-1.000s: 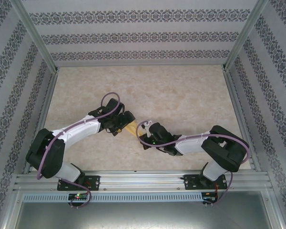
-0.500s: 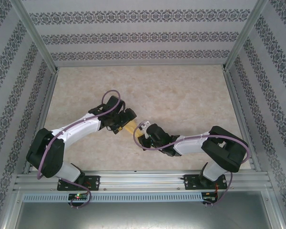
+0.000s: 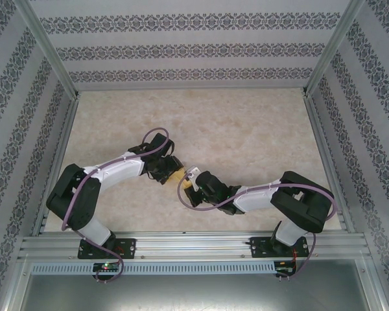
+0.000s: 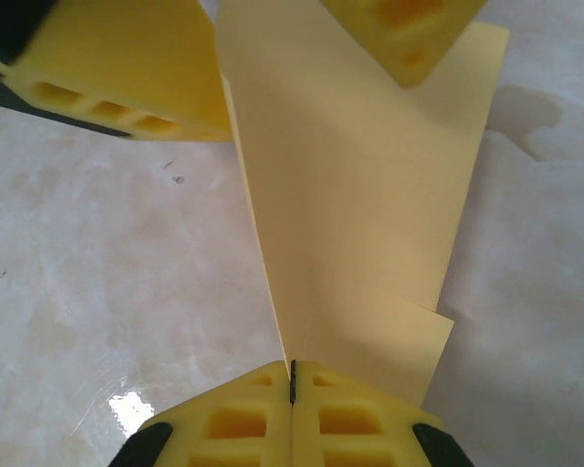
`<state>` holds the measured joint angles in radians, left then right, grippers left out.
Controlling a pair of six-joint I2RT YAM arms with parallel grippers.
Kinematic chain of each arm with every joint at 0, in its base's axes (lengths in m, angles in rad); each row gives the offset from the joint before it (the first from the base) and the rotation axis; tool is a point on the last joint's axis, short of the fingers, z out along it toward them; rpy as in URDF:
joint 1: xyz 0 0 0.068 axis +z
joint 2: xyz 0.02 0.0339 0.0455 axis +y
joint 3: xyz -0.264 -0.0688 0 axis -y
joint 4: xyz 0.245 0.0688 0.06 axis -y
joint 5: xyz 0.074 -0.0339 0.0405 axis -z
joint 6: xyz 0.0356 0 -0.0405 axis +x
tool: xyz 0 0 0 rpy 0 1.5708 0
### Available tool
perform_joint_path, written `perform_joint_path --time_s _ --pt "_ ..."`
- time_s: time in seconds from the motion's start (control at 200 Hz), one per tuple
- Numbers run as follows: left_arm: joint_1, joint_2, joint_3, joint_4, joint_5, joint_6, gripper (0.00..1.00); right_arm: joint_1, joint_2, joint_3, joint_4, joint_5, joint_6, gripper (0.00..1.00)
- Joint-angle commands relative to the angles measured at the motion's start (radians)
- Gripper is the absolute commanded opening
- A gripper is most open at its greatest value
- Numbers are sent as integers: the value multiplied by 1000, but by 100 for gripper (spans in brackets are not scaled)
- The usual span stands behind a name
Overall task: Fold a paper plane with a square sheet of paper (pick it up from the middle)
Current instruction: Fold the wing for the fifth time at the center of the table.
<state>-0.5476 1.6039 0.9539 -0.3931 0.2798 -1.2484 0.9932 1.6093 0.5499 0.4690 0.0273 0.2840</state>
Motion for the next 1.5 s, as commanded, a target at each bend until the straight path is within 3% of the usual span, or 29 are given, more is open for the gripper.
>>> perform_joint_path --time_s 0.0,0.095,0.165,0.31,0.679,0.954,1.494 --pt "9 3 1 6 9 -38 48 15 17 15 58 43 -55 4" --pt "12 -1 6 -15 -3 -30 33 16 9 9 65 42 -75 7" --pt "13 -3 10 -28 -8 -27 16 17 -5 -2 70 45 -107 12" --pt "21 -2 16 -46 -7 -17 9 19 -47 -49 80 60 -201 29" --pt "24 -6 15 -38 14 -1 7 100 49 25 47 185 -428 32" --pt "24 -5 17 -43 24 9 7 107 83 47 66 244 -432 26" --pt "25 -13 13 -43 24 10 7 116 100 85 71 296 -445 30"
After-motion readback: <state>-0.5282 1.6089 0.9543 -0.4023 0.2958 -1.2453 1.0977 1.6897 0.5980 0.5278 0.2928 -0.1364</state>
